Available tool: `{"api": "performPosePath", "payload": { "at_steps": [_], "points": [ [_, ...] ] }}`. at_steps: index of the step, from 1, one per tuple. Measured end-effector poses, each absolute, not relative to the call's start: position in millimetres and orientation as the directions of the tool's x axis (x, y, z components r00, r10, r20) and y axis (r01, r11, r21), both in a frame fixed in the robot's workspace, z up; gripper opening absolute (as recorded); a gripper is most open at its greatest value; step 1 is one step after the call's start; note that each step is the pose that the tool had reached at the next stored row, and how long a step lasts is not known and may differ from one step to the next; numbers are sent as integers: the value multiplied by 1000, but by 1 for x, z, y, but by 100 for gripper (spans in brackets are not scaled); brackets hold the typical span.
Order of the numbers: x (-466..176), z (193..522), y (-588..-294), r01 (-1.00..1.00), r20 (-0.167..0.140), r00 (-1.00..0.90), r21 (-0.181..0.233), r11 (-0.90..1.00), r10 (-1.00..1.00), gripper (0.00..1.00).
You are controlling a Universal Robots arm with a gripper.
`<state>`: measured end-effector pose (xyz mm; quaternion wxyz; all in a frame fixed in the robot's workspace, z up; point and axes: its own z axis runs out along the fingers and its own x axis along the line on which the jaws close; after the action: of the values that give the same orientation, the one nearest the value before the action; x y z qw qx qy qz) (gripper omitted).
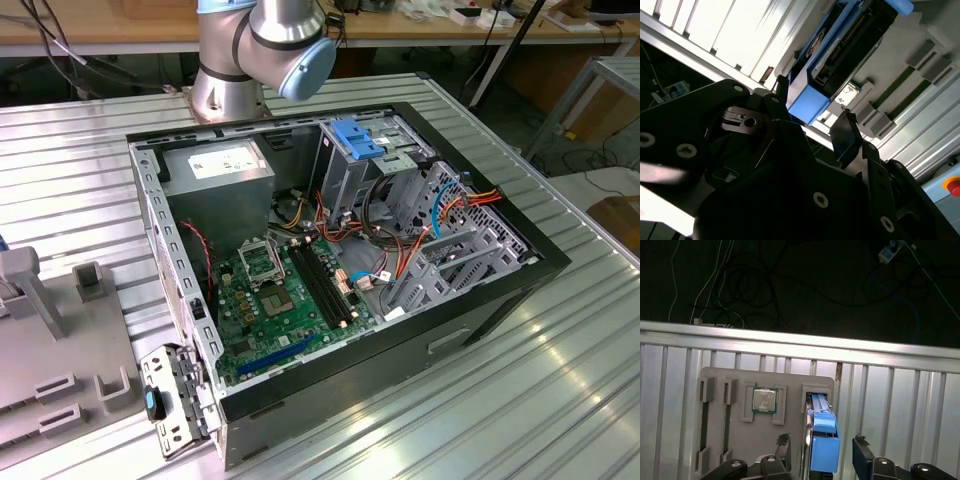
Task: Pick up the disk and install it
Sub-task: 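Pick up the disk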
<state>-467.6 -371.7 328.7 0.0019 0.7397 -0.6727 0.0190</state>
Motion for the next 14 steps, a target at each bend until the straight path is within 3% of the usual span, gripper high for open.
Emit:
{"api": "performPosePath", "payload": {
  "at_steps": [3, 14],
  "points": [
    [-468, 307, -372, -996, 28, 85, 0, -85, -996, 60],
    [-468, 304, -372, -997, 29, 77, 0, -77, -997, 60]
  ]
}}
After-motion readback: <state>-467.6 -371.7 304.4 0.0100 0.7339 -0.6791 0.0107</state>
